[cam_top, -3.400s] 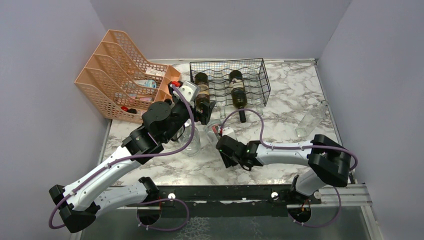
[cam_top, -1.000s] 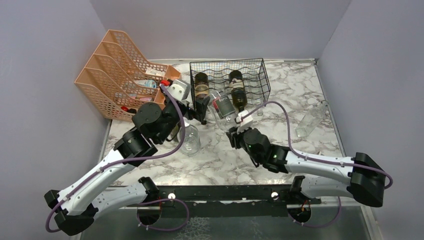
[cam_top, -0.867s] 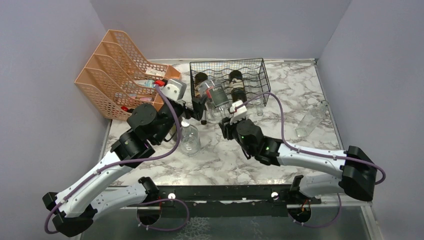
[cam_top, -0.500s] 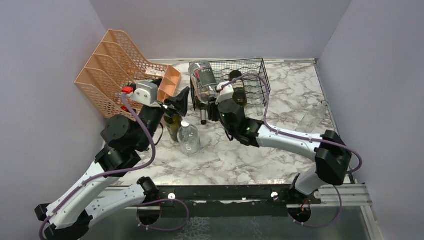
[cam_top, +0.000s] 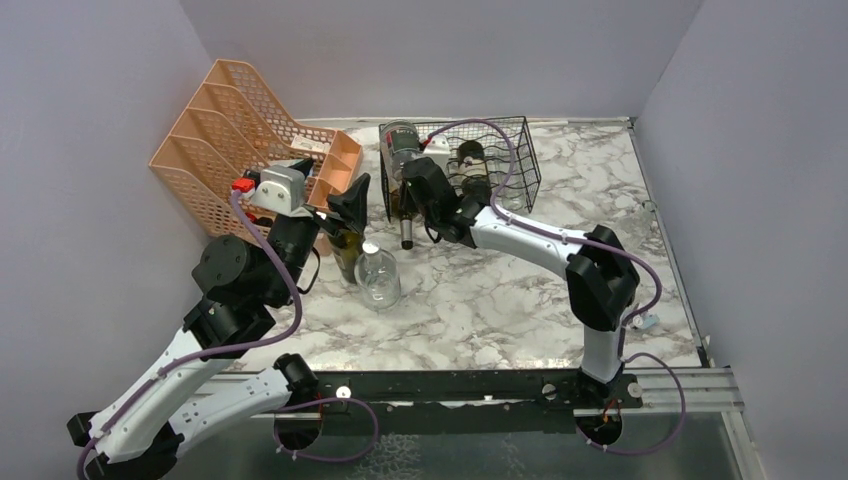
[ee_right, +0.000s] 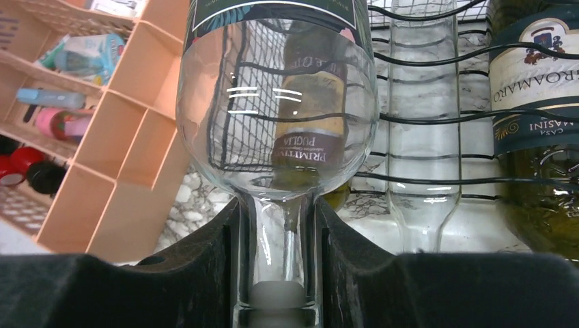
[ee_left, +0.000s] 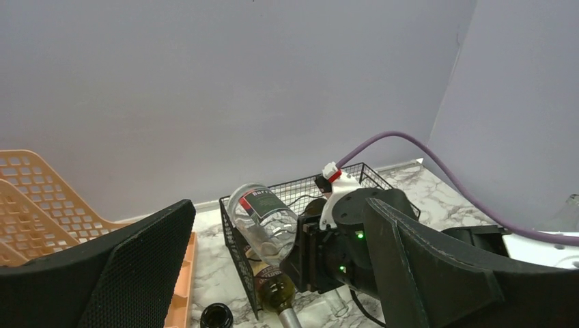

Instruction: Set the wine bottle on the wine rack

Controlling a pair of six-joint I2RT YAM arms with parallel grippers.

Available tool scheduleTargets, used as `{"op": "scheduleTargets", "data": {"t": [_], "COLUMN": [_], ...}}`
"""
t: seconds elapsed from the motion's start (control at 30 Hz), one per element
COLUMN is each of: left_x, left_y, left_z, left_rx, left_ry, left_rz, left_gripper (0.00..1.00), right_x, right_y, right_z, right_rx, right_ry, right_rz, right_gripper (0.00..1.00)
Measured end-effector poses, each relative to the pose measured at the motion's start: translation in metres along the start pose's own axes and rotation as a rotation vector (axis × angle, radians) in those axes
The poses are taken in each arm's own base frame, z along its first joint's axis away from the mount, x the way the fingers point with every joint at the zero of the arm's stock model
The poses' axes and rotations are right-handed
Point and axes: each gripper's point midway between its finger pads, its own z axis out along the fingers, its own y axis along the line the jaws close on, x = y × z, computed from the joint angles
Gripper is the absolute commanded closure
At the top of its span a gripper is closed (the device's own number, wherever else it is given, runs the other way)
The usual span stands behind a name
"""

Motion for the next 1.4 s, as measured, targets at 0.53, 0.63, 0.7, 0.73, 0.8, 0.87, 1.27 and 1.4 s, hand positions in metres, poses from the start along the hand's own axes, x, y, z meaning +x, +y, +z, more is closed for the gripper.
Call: {"op": "scheduleTargets", "data": {"t": [0.53, 0.63, 0.7, 0.73, 0.8, 0.87, 1.27, 1.4], "left_x": [0.008, 0.009, 0.010, 0.010, 0.010, 0.010, 0.011, 0.012], "left_y": [0.003, 0.003, 0.003, 0.003, 0.003, 0.003, 0.003, 0.003], "left_z": [-0.003, -0.003, -0.003, -0.003, -0.003, -0.003, -0.004, -0.004], "left_rx": [-0.012, -0.012, -0.012, -0.012, -0.012, -0.012, -0.011, -0.011], "left_ry": [0.030, 0.036, 0.038, 0.039, 0.040, 0.041, 0.045, 0.046], "left_rz": [0.015, 0.018, 0.019, 0.019, 0.020, 0.020, 0.022, 0.023], "left_gripper": [0.01, 0.01, 0.01, 0.01, 0.01, 0.01, 0.01, 0.01], "right_x": [0.011, 0.010, 0.010, 0.010, 0.009, 0.009, -0.009, -0.005], "right_y": [0.000, 0.002, 0.001, 0.001, 0.002, 0.003, 0.027, 0.026], "right_z": [0.044, 0.049, 0.053, 0.054, 0.055, 0.056, 0.052, 0.052], "right_rx": [0.043, 0.040, 0.038, 0.037, 0.030, 0.021, -0.076, -0.078], "right_ry": [-0.054, -0.064, -0.067, -0.068, -0.067, -0.060, -0.014, 0.006], "right_rz": [0.058, 0.078, 0.097, 0.109, 0.127, 0.137, 0.190, 0.185], "right_gripper": [0.92, 0.77, 0.71, 0.67, 0.60, 0.55, 0.27, 0.25]}}
